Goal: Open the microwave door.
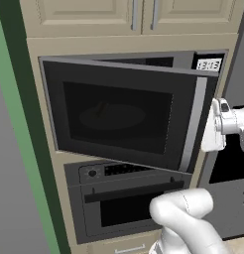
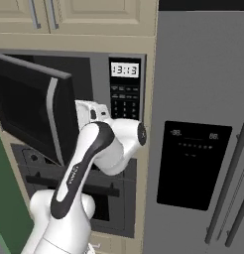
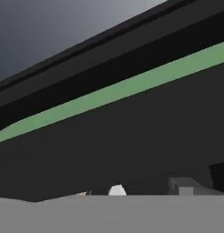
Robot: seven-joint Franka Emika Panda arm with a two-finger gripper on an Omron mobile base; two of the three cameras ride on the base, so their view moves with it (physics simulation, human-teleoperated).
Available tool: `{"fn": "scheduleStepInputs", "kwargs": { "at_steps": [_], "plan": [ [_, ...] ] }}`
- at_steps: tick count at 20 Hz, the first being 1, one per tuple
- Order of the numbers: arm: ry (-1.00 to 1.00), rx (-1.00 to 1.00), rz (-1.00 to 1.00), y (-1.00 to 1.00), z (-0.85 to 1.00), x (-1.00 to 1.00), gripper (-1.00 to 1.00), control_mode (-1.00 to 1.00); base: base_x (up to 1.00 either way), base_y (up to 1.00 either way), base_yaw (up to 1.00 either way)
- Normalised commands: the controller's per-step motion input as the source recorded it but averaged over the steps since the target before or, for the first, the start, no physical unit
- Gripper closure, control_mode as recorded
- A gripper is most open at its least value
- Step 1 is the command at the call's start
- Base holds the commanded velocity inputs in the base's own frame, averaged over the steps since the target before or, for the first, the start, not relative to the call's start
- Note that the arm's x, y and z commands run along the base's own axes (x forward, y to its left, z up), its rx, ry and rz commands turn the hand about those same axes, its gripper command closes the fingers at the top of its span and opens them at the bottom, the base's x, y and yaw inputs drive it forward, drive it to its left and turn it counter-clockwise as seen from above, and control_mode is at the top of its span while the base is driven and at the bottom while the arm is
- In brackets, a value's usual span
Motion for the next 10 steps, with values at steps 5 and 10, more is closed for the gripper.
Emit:
{"fn": "scheduleStepInputs", "kwargs": {
  "at_steps": [5, 10],
  "plan": [
    [-0.09, 0.0, 0.34, 0.97, -0.06, -0.79, -1.0, -1.0, 0.0, 0.0, 0.0],
    [-0.12, 0.0, 0.4, 1.0, -0.15, -0.59, -1.0, -1.0, 0.0, 0.0, 0.0]
  ]
}}
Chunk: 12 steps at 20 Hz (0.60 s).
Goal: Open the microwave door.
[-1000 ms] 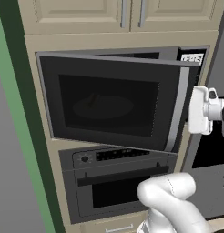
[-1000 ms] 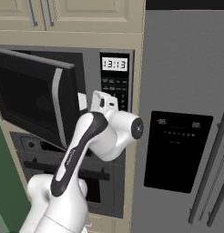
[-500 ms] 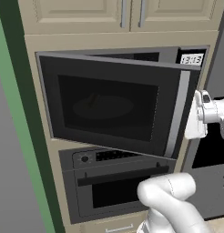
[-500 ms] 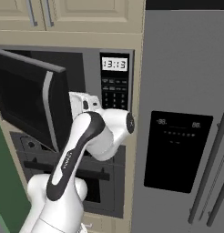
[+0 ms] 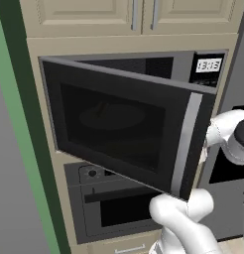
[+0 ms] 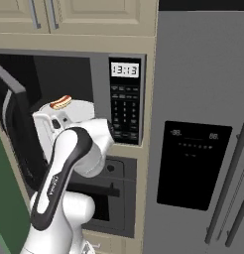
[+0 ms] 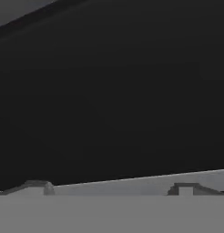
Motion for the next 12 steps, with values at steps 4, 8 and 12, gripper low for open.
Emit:
{"fn": "scheduleStepInputs", "kwargs": {
  "at_steps": [4, 8, 12],
  "plan": [
    [-0.19, 0.0, 0.36, 1.0, -0.16, -0.48, -1.0, -1.0, 0.0, 0.0, 0.0],
    [-0.2, 0.02, 0.3, 1.0, -0.03, -0.29, -1.0, -1.0, 0.0, 0.0, 0.0],
    [-0.18, 0.06, 0.21, 1.0, 0.0, -0.06, -1.0, -1.0, 0.0, 0.0, 0.0]
  ]
}}
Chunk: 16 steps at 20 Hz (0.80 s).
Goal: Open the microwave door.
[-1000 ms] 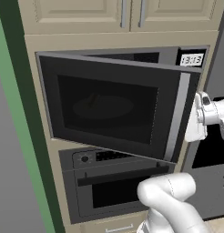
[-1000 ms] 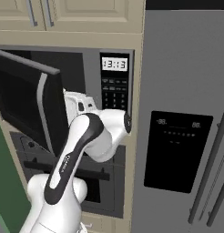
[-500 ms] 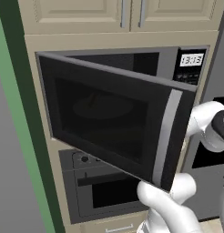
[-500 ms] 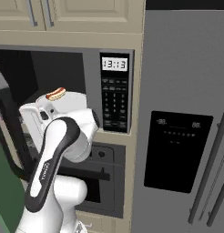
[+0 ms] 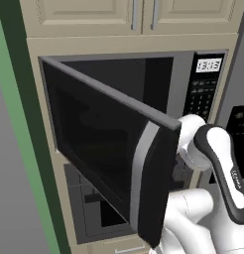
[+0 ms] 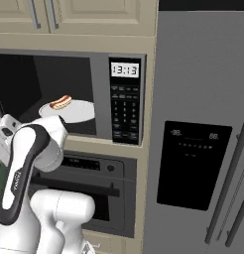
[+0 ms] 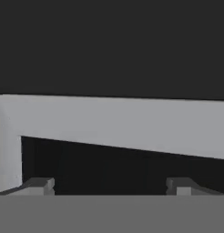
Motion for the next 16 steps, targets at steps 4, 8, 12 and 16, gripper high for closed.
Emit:
{"fn": "scheduleStepInputs", "kwargs": {
  "at_steps": [4, 8, 12, 16],
  "plan": [
    [-0.19, 0.07, 0.11, 1.0, 0.0, 0.01, -1.0, -1.0, 0.0, 0.0, 0.0],
    [-0.26, 0.03, 0.02, 1.0, 0.0, 0.06, -1.0, -1.0, 0.0, 0.0, 0.0],
    [-0.32, 0.0, 0.0, 1.0, 0.0, 0.04, -1.0, -1.0, 0.0, 0.0, 0.0],
    [-0.23, 0.0, 0.0, 0.99, 0.0, 0.06, -1.0, -1.0, 0.0, 0.0, 0.0]
  ]
}}
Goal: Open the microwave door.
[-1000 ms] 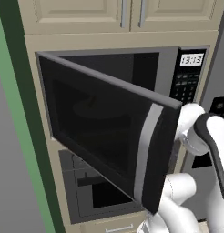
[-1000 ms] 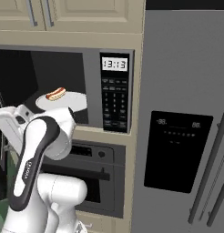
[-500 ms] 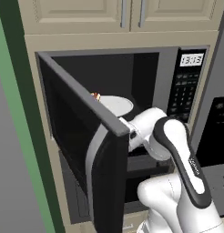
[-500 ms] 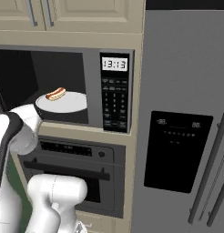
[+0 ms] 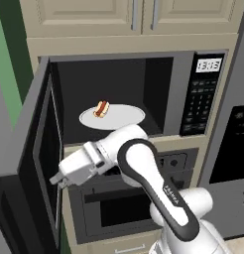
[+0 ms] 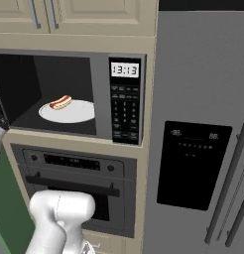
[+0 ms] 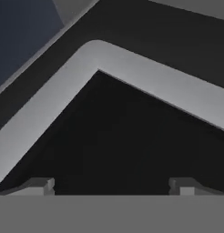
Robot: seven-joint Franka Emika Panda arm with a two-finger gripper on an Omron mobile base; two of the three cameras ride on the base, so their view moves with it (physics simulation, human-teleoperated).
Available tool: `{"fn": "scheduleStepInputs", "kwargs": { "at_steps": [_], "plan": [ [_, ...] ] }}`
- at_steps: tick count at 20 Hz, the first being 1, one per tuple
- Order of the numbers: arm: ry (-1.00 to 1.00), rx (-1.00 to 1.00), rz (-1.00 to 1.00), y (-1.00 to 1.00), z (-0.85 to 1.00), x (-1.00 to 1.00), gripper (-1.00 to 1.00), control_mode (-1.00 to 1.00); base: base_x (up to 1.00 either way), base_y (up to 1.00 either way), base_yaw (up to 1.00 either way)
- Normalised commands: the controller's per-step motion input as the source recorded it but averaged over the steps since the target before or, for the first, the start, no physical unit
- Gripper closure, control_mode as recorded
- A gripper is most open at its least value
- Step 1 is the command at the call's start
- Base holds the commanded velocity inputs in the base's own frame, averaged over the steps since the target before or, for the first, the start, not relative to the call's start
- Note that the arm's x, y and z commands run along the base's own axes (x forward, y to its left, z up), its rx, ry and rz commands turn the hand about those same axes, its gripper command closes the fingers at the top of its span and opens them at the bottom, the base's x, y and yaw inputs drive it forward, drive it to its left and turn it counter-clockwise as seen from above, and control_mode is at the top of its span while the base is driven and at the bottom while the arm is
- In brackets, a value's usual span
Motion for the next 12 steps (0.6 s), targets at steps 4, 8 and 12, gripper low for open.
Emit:
{"fn": "scheduleStepInputs", "kwargs": {
  "at_steps": [4, 8, 12],
  "plan": [
    [-0.16, 0.0, 0.0, 0.97, -0.04, 0.11, -1.0, -1.0, 0.0, 0.0, 0.0],
    [-0.09, 0.0, 0.0, 0.79, -0.12, 0.09, -1.0, -1.0, 0.0, 0.0, 0.0],
    [0.0, 0.0, 0.0, 0.0, 0.0, 0.0, -1.0, -1.0, 0.0, 0.0, 0.0]
  ]
}}
